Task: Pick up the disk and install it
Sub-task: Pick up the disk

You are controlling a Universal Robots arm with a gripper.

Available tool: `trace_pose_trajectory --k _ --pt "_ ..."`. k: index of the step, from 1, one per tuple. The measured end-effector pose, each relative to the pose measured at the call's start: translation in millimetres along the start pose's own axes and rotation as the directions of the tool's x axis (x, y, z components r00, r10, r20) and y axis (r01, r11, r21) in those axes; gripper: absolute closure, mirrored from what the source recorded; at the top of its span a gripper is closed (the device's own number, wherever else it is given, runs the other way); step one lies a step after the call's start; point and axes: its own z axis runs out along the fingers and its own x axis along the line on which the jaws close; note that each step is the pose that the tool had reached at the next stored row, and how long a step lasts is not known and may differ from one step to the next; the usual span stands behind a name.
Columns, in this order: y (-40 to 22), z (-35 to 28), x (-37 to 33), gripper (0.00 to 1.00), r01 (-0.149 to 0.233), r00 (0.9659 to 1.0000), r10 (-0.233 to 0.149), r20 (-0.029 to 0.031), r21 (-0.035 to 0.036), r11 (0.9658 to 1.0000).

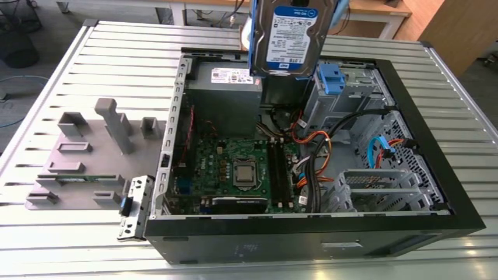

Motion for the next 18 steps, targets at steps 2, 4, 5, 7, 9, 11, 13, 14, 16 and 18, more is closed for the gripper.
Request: trace_pose_trajectory --k 2,4,5,7,9,11,13,14,16,18 --pt "-0.1 0.4 1.5 0.65 0.000 1.0000 0.000 -0.0001 0.0000 1.0000" --pt "-0.1 1.0 3.4 0.65 0.000 1.0000 0.000 0.0000 0.0000 1.0000" --pt "-0.2 1.2 4.3 0.65 0.000 1.0000 0.000 0.0000 0.0000 1.0000" --pt "-0.3 1.6 6.5 0.65 0.000 1.0000 0.000 0.0000 0.0000 1.0000" --pt "-0.4 1.9 8.5 0.65 0.000 1.0000 0.000 0.0000 0.0000 1.0000" --pt "-0.4 2.3 10.5 0.65 0.000 1.0000 0.000 -0.0001 -0.0001 1.0000" --pt "-0.5 2.6 12.7 0.65 0.000 1.0000 0.000 0.0000 0.0000 1.0000" --pt "-0.6 2.7 13.8 0.65 0.000 1.0000 0.000 0.0000 0.0000 1.0000" --pt "-0.7 3.1 16.1 0.65 0.000 1.0000 0.000 0.0001 0.0000 1.0000" --pt "-0.8 3.4 18.3 0.65 0.000 1.0000 0.000 0.0000 0.0000 1.0000"
